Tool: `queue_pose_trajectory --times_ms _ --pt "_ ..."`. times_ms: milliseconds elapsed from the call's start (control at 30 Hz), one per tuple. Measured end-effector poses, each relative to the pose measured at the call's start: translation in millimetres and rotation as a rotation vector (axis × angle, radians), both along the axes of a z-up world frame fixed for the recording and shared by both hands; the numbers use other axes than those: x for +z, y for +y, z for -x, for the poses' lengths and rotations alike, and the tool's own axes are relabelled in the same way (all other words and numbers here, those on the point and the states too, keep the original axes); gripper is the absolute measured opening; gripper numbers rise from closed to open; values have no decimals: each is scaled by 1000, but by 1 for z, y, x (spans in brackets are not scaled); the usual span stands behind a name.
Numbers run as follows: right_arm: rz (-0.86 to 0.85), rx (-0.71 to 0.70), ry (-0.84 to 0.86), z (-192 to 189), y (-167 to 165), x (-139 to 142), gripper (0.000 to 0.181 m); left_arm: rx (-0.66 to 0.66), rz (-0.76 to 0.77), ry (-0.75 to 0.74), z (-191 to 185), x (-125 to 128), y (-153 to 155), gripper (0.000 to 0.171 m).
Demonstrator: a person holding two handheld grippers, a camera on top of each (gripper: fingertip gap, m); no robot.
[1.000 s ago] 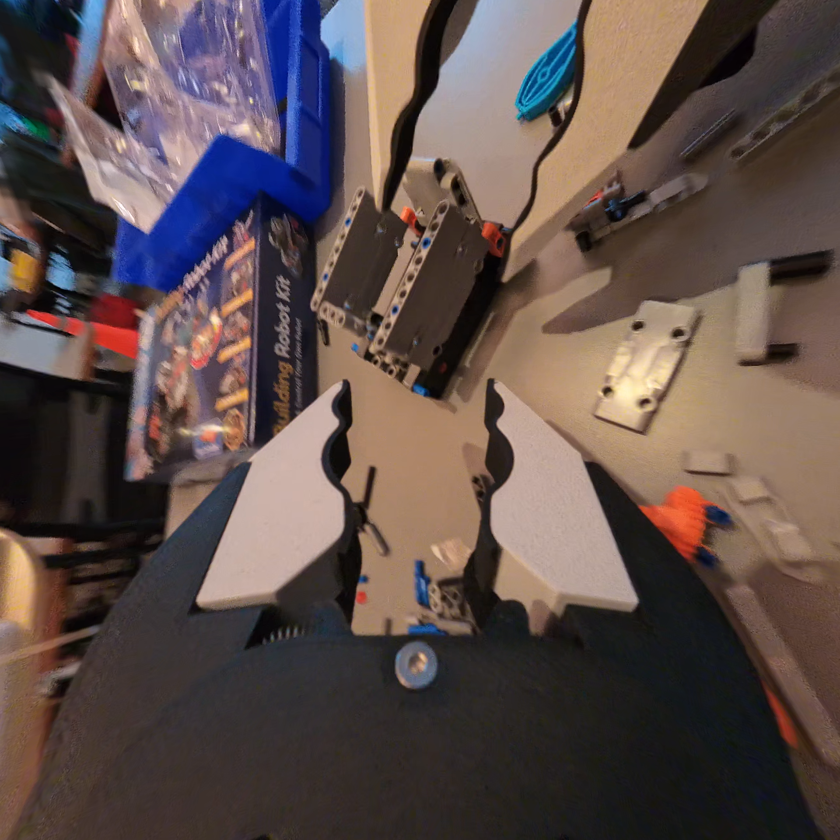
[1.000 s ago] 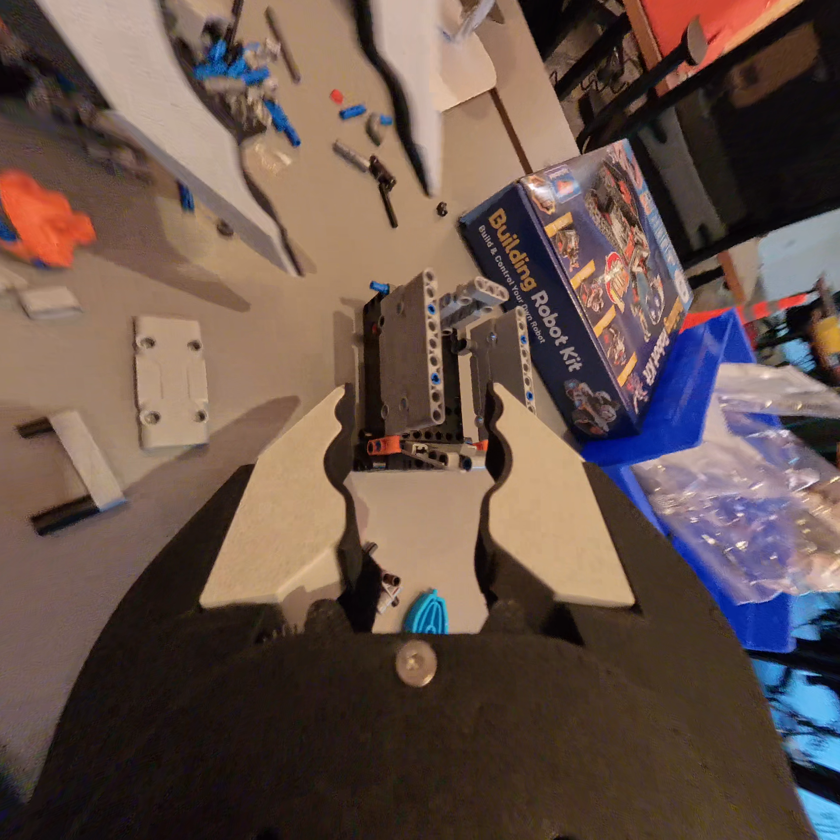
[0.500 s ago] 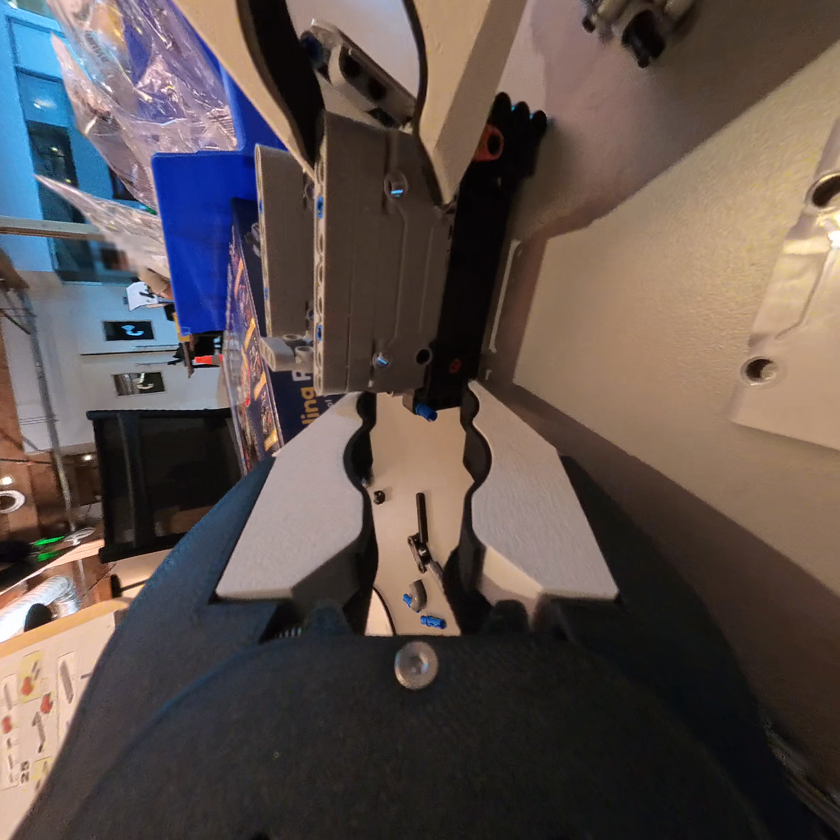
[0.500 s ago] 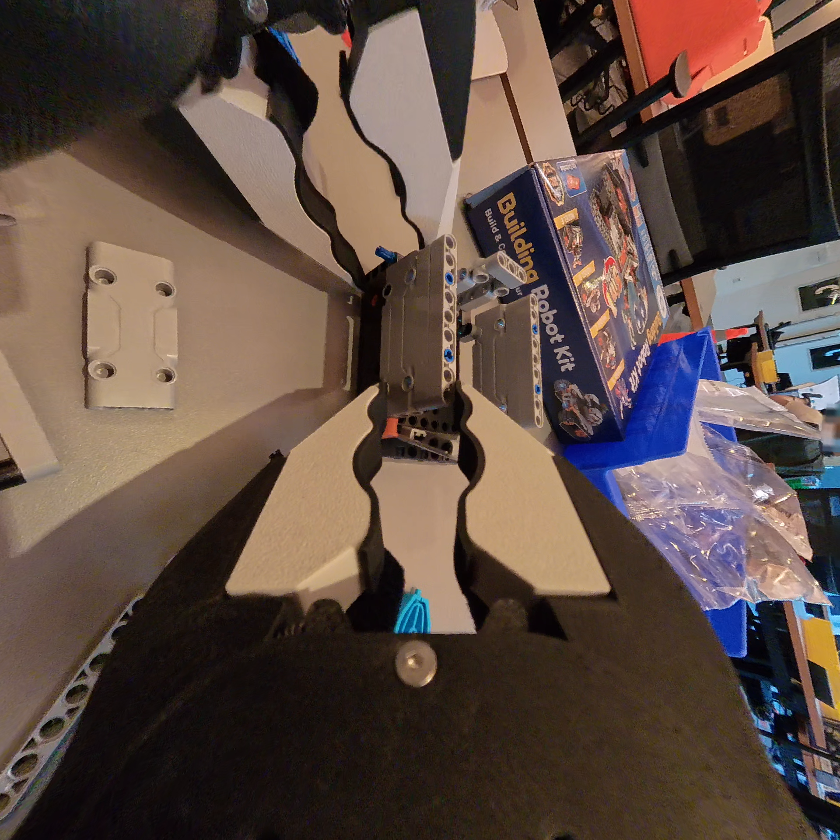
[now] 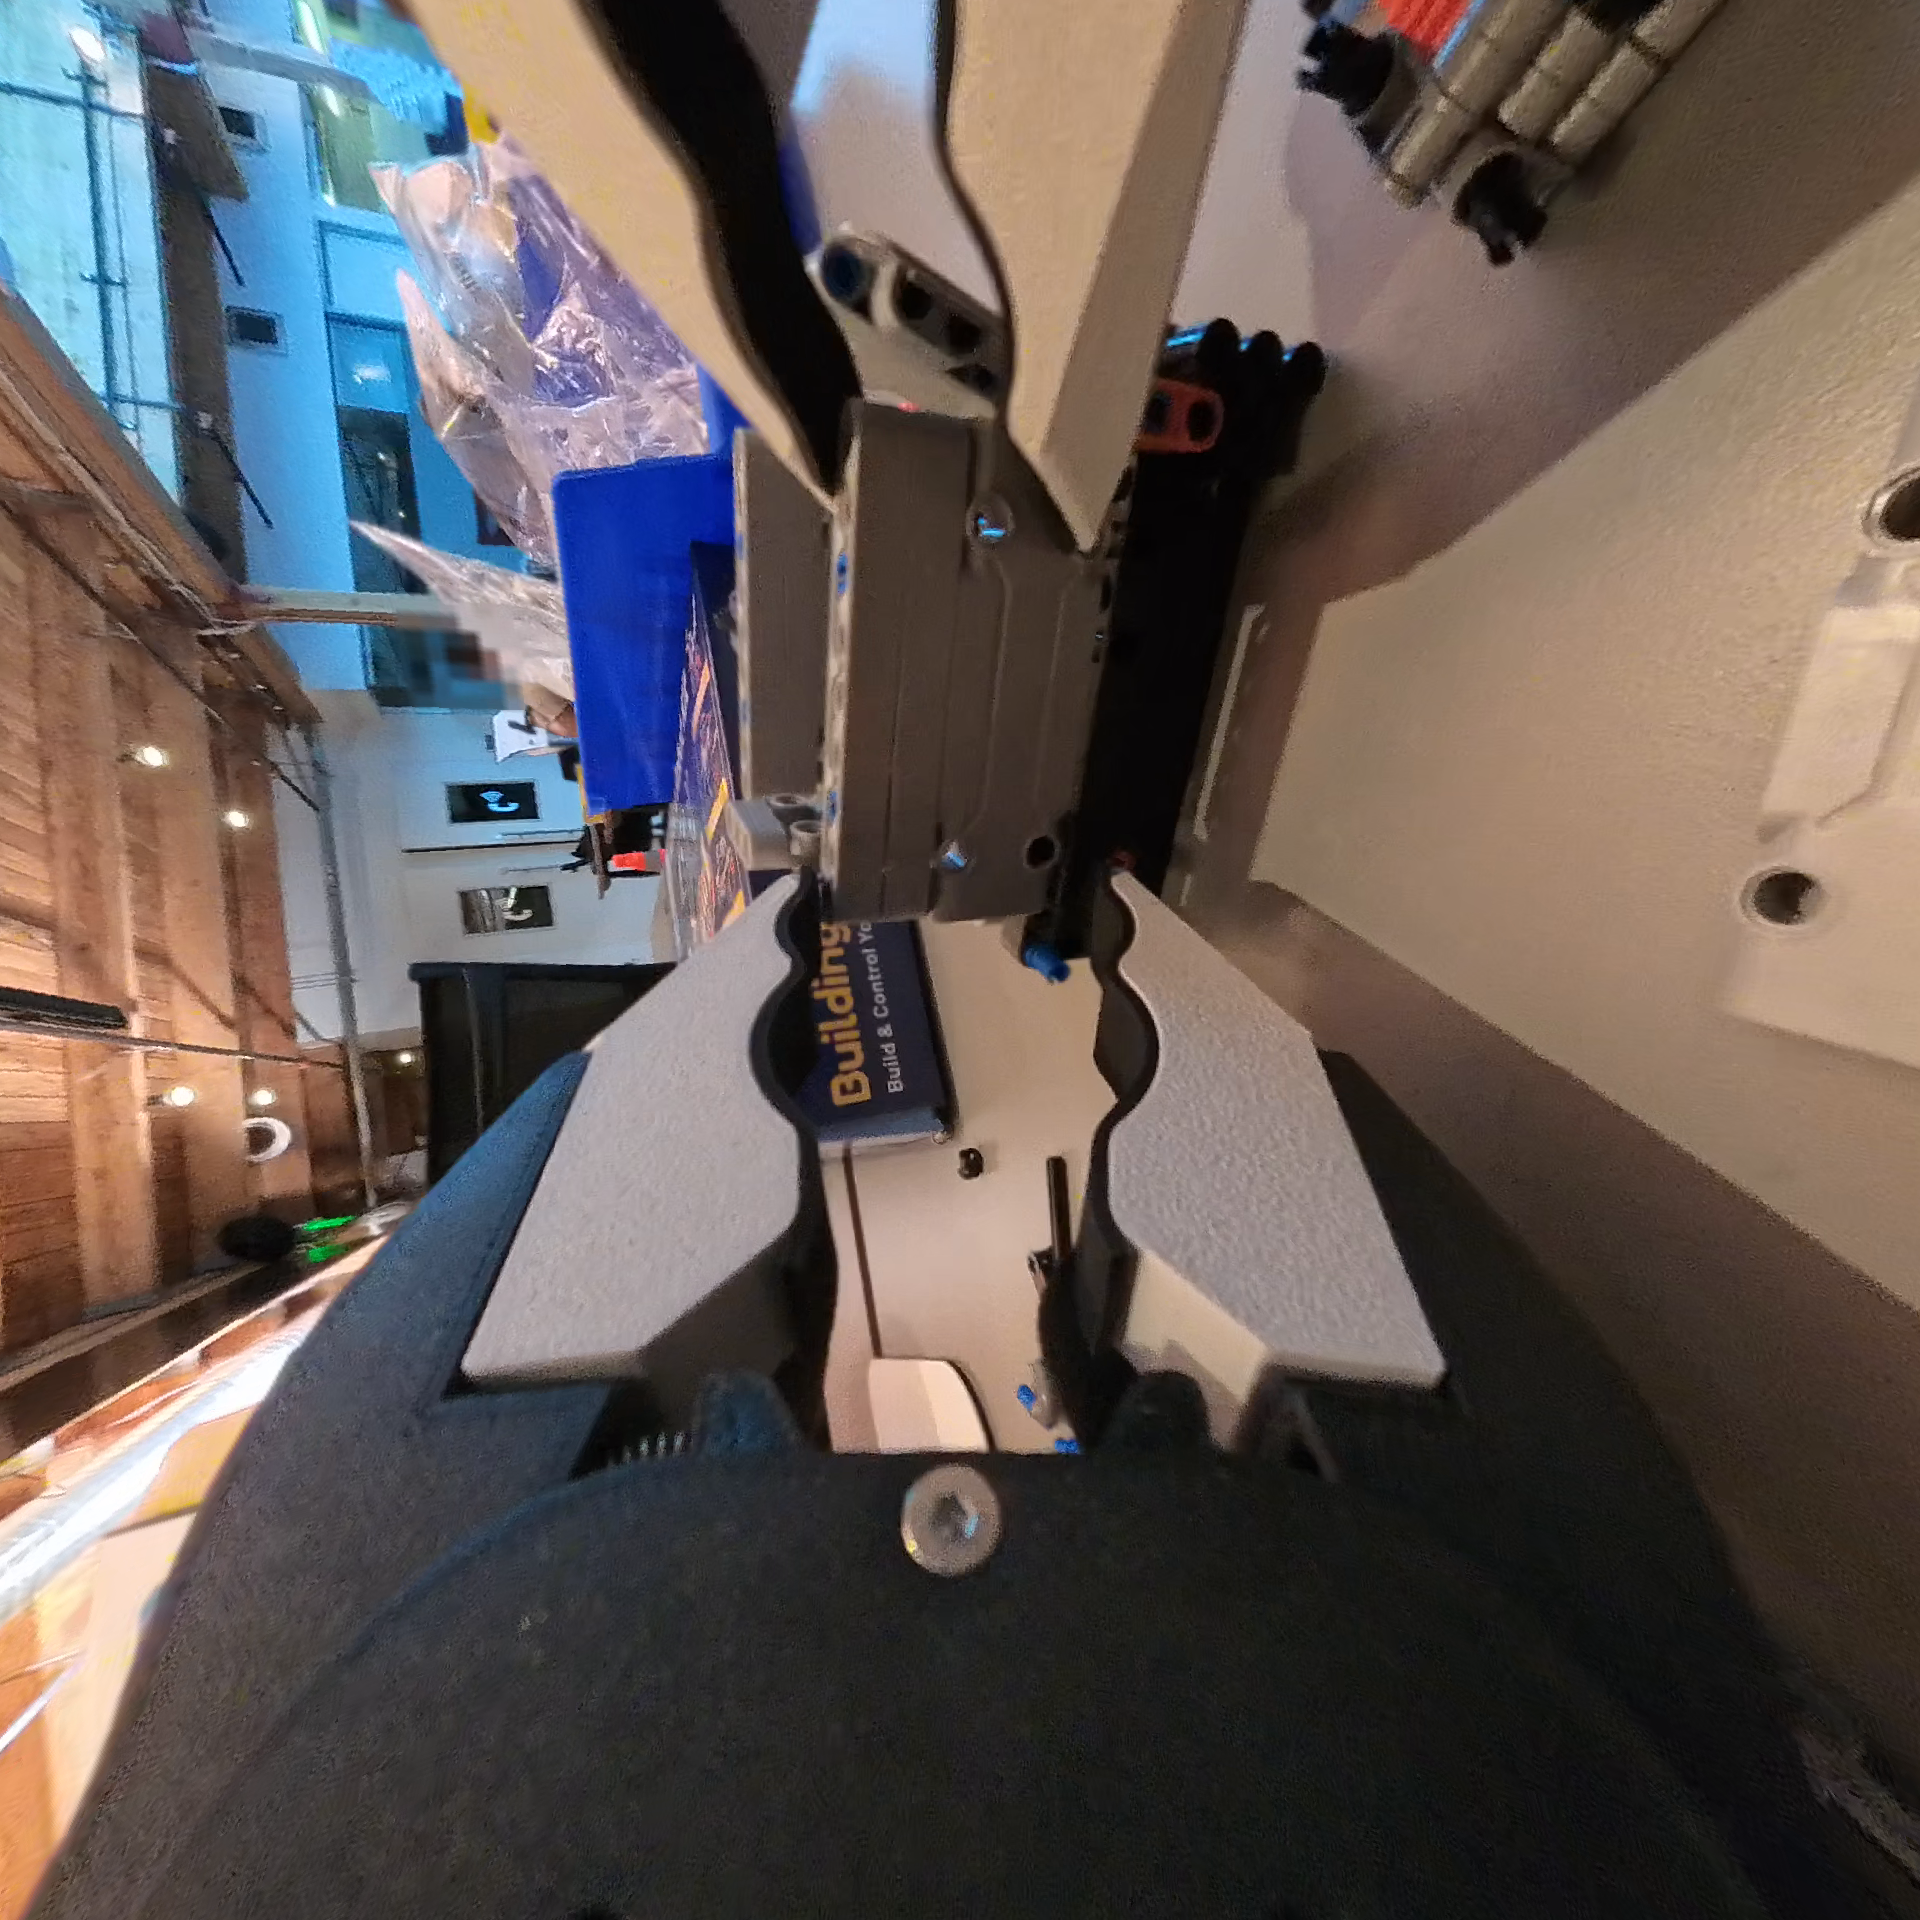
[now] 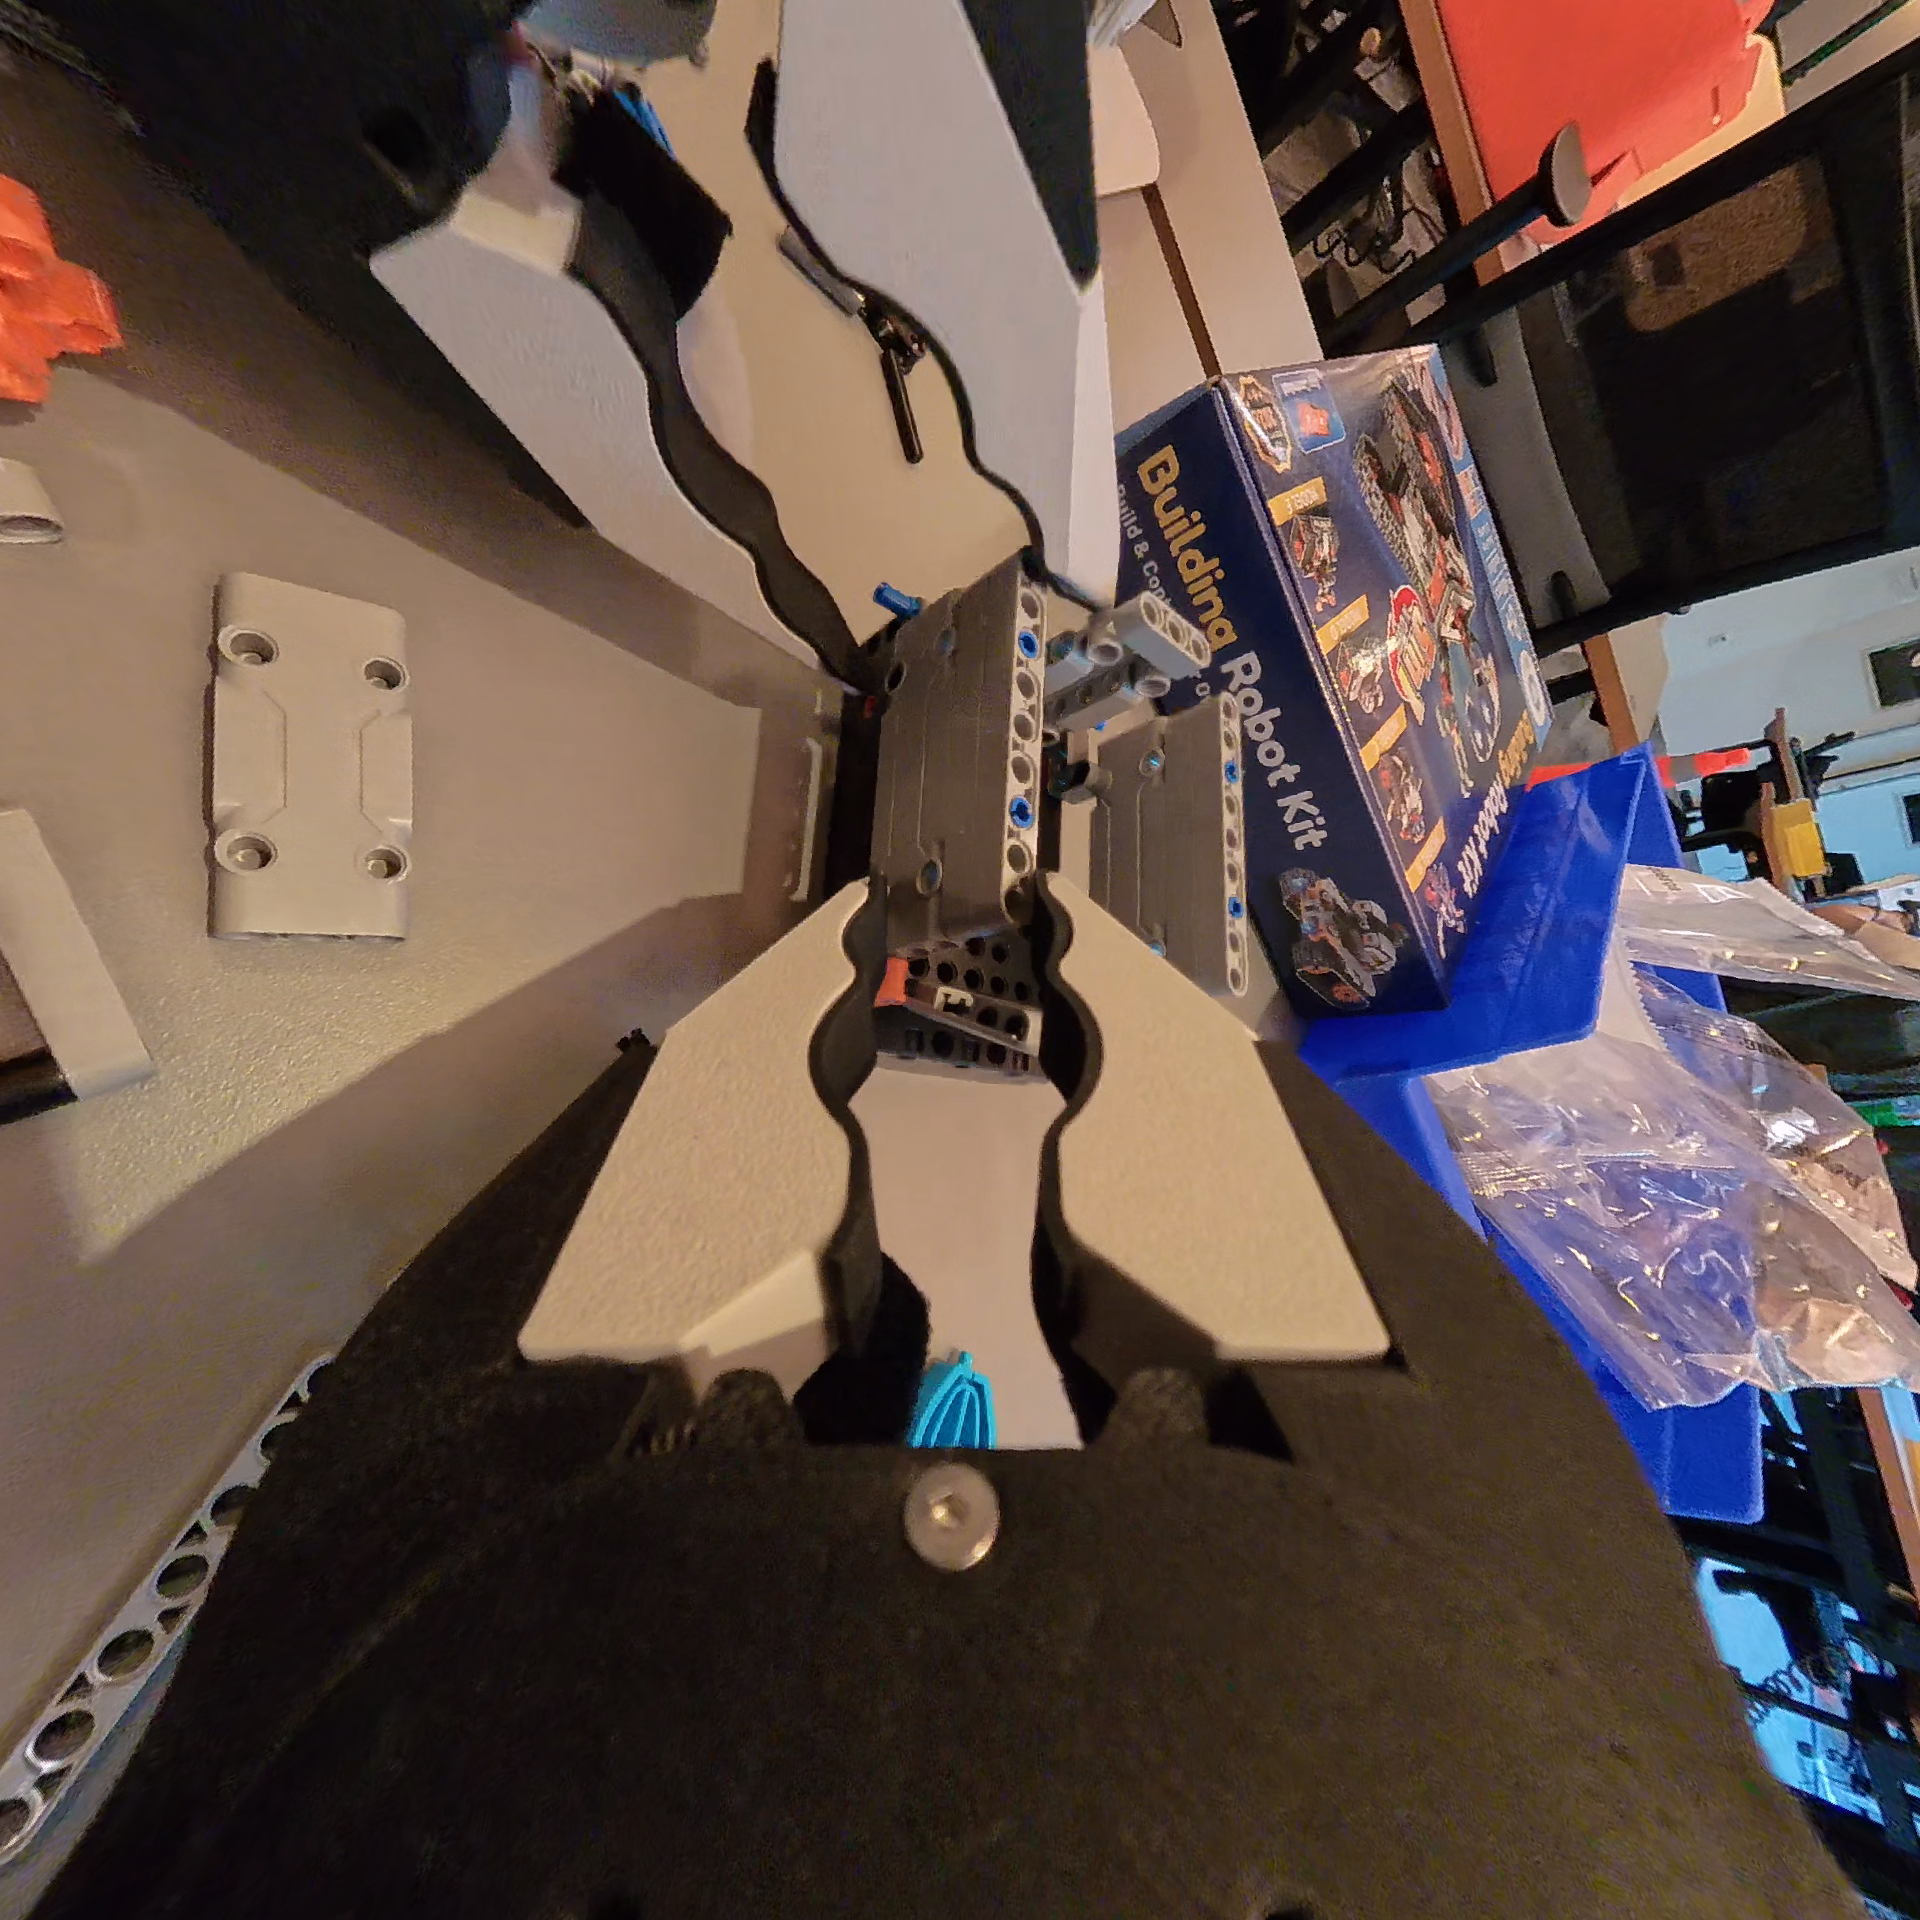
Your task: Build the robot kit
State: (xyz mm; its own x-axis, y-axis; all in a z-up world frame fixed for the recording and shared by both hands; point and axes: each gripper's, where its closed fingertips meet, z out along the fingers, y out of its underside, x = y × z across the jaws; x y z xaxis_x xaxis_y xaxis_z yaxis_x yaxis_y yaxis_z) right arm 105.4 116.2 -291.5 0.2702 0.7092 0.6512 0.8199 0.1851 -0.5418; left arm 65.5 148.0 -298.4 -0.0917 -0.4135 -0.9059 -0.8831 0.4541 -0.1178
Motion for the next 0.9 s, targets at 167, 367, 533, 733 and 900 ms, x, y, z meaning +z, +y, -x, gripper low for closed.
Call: queue_pose_trajectory --times_ms 167,367,533,733,900 --pt "17 16 23 2 -2 1 18 15 -44 -2 -3 3 5 38" --pt "59 -20 75 -4 6 3 21 26 4 -8 -7 2 6 37" --pt "-38 -34 3 -16 9 8 34 110 99 -40 -12 1 5 37" --pt "-140 -27 -150 -17 10 -3 42 18 -16 -24 -16 4 -1 46" --pt "-179 -52 -175 -19 14 -4 37 -38 -66 18 -29 0 -6 49"
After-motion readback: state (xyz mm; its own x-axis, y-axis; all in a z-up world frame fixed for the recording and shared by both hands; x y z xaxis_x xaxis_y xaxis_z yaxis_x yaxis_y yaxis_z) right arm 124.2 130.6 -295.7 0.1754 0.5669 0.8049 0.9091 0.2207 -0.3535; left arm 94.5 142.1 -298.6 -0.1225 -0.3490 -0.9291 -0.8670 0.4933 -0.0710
